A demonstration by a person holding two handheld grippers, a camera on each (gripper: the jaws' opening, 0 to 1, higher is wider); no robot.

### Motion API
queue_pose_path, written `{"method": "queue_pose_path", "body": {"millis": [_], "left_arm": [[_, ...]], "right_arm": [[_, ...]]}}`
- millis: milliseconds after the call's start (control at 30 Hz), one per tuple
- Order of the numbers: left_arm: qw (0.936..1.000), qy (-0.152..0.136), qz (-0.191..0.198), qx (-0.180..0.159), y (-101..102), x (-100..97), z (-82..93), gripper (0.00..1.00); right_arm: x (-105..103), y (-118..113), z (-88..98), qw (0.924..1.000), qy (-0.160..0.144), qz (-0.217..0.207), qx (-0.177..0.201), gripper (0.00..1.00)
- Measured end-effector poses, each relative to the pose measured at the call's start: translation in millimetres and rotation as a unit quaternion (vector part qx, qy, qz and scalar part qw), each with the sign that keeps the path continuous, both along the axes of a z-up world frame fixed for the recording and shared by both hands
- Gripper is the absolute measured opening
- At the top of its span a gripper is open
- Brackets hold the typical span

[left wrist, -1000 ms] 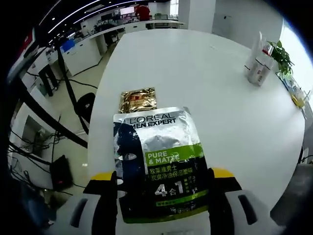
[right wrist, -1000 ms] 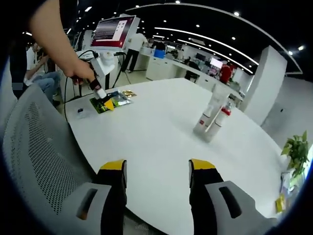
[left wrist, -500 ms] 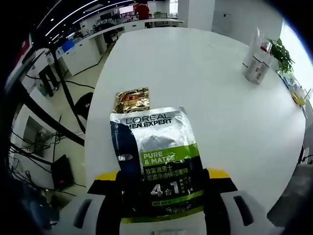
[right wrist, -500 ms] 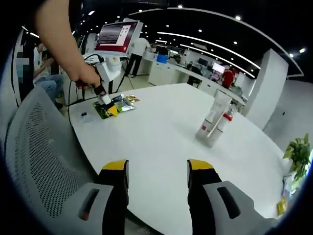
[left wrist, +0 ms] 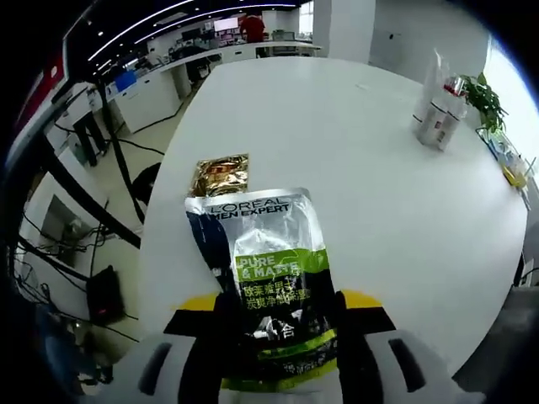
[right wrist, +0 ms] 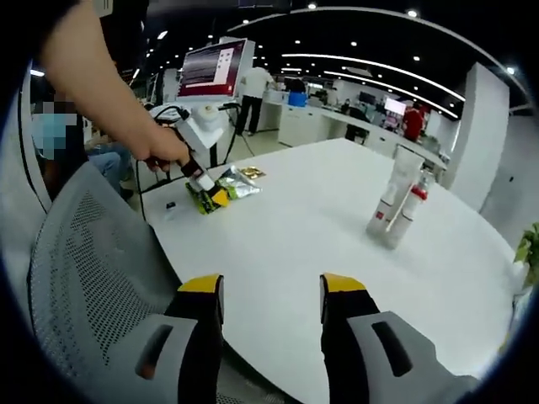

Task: Arrange the skincare products in the storage area until every visible bottle or jar stands upright without overlapping.

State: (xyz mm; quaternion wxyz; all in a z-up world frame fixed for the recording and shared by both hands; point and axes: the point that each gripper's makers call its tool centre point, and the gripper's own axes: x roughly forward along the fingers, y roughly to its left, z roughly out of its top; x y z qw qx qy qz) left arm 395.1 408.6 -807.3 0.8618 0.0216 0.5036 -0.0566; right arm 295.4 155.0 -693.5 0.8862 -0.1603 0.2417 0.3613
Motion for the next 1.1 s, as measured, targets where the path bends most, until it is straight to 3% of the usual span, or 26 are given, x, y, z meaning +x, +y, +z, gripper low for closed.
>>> {"method": "queue_pose_path", "body": {"millis": [167,233,267,367,500,567,600,733,833,967,1067,1100], "left_arm": [[0.9997,0.01,-0.02,-0.007,-7.6,-0.7,-2.8,0.33],[0.9996,0.011,-0.023,-0.01,-8.8,-1.2,-2.8,0.31],[0.9991,0.013,-0.025,-0.03,-13.7,-1.6,-2.7,0.31],[0.9983,0.022,-0.016,-0.051,-15.7,-5.9,-2.1,0.29],[0.9964,0.018,-0.025,-0.08,-26.4,-10.7,7.0,0.26],[0.9953,-0.001,-0.033,-0.091,-35.0,-9.9,17.6,0.25],[0.9929,-0.019,-0.038,-0.112,-45.3,-8.0,25.7,0.24],[0.9869,-0.051,-0.059,-0.141,-74.5,-13.0,49.6,0.24],[0.9787,-0.082,-0.075,-0.173,-104.1,-23.1,71.2,0.23],[0.9676,-0.102,-0.084,-0.215,-133.6,-42.7,89.1,0.23],[0.9621,-0.107,-0.092,-0.233,-146.4,-57.8,96.5,0.23],[0.9593,-0.111,-0.093,-0.243,-150.5,-66.4,100.0,0.23]], "right_arm": [[-3.4,3.4,-0.9,0.9999,0.003,0.012,0.0,0.41],[-3.4,3.6,-1.5,0.9999,0.005,0.012,0.0,0.4],[-3.2,3.6,-1.8,0.9999,0.007,0.011,0.001,0.4],[-1.1,2.6,-0.8,0.9999,0.008,0.007,0.006,0.37],[0.6,2.1,1.4,0.9999,0.007,0.002,0.012,0.36],[-1.5,4.5,1.8,0.9999,0.005,0.009,0.013,0.36],[-3.0,6.0,1.7,0.9998,0.004,0.014,0.012,0.35],[-5.2,9.1,2.8,0.9995,0.01,0.02,0.021,0.36],[-4.2,9.4,6.3,0.9989,0.02,0.016,0.039,0.37],[-0.1,10.0,13.3,0.9941,0.051,-0.003,0.095,0.35],[-5.5,16.5,19.7,0.9928,0.049,0.018,0.108,0.34],[-13.4,24.9,23.9,0.9908,0.051,0.043,0.117,0.35]]}}
